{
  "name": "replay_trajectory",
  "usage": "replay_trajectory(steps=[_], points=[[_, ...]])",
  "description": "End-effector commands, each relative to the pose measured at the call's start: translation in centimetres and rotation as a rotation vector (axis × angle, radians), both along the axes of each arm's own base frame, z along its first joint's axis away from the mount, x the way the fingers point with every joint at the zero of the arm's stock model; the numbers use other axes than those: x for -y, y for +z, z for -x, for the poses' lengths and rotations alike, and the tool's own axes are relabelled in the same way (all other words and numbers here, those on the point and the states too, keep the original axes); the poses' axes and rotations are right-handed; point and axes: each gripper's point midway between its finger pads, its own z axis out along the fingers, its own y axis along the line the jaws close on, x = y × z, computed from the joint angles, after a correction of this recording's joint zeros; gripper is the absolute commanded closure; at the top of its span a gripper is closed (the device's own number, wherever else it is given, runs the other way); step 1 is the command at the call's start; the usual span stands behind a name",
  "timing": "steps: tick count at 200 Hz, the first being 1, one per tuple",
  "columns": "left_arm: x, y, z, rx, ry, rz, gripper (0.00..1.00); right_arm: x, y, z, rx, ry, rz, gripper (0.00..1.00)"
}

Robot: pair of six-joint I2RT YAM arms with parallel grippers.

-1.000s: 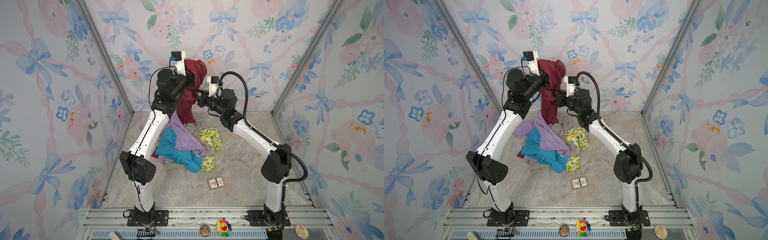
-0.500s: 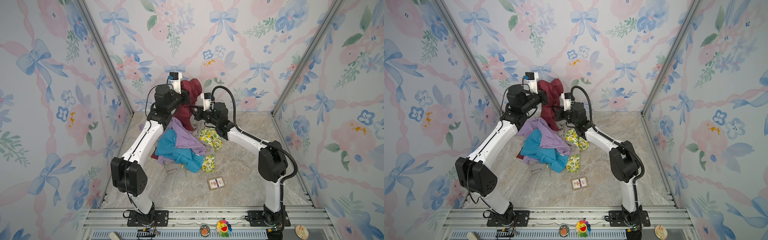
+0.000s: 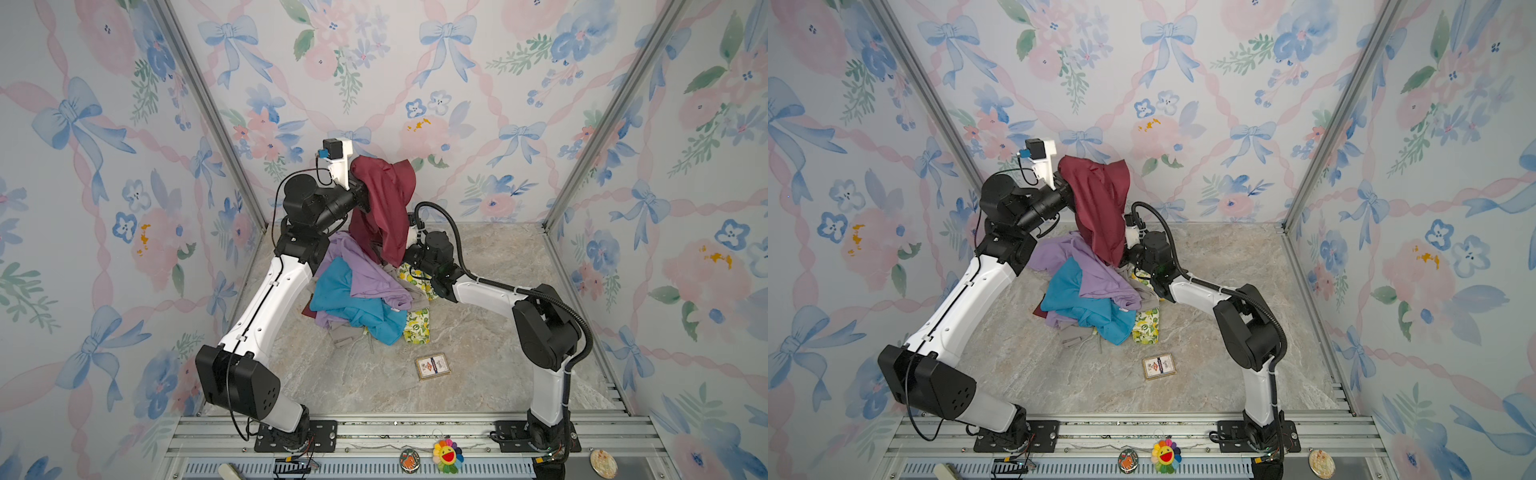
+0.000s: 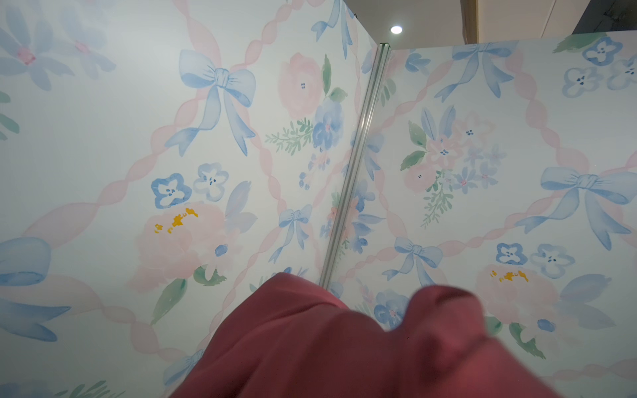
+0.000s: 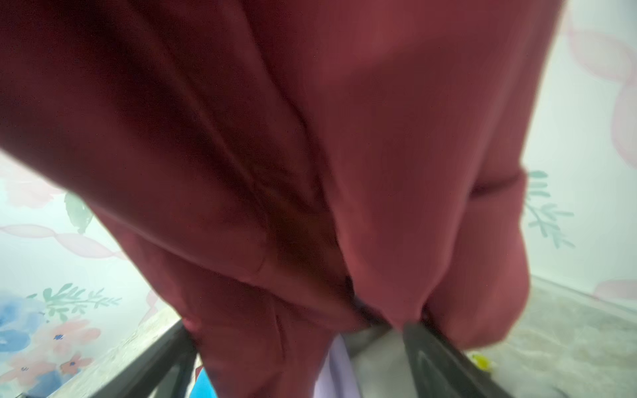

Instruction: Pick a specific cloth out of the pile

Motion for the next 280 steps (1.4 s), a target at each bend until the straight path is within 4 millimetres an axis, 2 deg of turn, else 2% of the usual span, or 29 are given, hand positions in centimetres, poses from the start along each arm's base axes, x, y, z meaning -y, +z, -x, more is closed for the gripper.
replay_trajectory(steps=[1,38,56,77,80,85,103,109,111,140,177,214,223,256,280], points=[[0.0,1.1,1.5,0.047,-0.026,0.022,1.0,0.7,5.1,0.3,0.206,-0.062,-0.095,0.0],[0.3,0.1,1.8,0.011,-0.043,0.031,1.0,-0.7,6.3,-1.2,0.26,-0.11,-0.12,0.03],[0.2,0.1,2.1,0.004,-0.044,0.039,1.0,-1.6,6.3,-2.6,0.275,-0.146,-0.13,0.03],[0.2,-0.4,2.2,-0.024,-0.049,0.053,1.0,-2.1,7.2,-3.8,0.302,-0.181,-0.167,0.0],[0.1,-0.5,2.3,-0.027,-0.05,0.054,1.0,-2.1,7.4,-4.0,0.305,-0.186,-0.177,0.02],[0.1,-0.7,2.3,-0.032,-0.05,0.056,1.0,-1.9,7.9,-4.2,0.314,-0.195,-0.193,0.1],[-0.3,-1.8,2.3,-0.057,-0.028,0.058,1.0,-0.8,10.5,-4.2,0.352,-0.21,-0.259,0.64],[-0.4,-2.2,2.3,-0.063,-0.022,0.057,1.0,-0.2,11.5,-4.1,0.359,-0.207,-0.284,0.97],[-0.5,-2.4,2.3,-0.067,-0.019,0.057,1.0,0.0,11.8,-4.1,0.36,-0.207,-0.292,1.0],[-1.8,-5.2,0.9,-0.127,0.035,0.048,1.0,2.9,16.2,-3.7,0.316,-0.153,-0.376,1.0],[-4.4,-8.8,-2.2,-0.215,0.147,0.055,1.0,5.9,20.7,-2.5,0.294,-0.186,-0.333,1.0],[-4.1,-11.9,-4.8,-0.291,0.171,0.051,0.98,9.6,25.5,-2.6,0.284,-0.226,-0.367,1.0],[-3.9,-12.3,-5.2,-0.296,0.176,0.045,0.91,10.2,26.7,-2.5,0.296,-0.231,-0.372,1.0],[-3.4,-12.5,-6.0,-0.295,0.175,0.038,0.5,11.4,30.5,-1.9,0.321,-0.233,-0.394,1.0],[-3.1,-13.1,-6.1,-0.3,0.184,0.006,0.37,12.8,32.8,-1.6,0.336,-0.265,-0.393,1.0]])
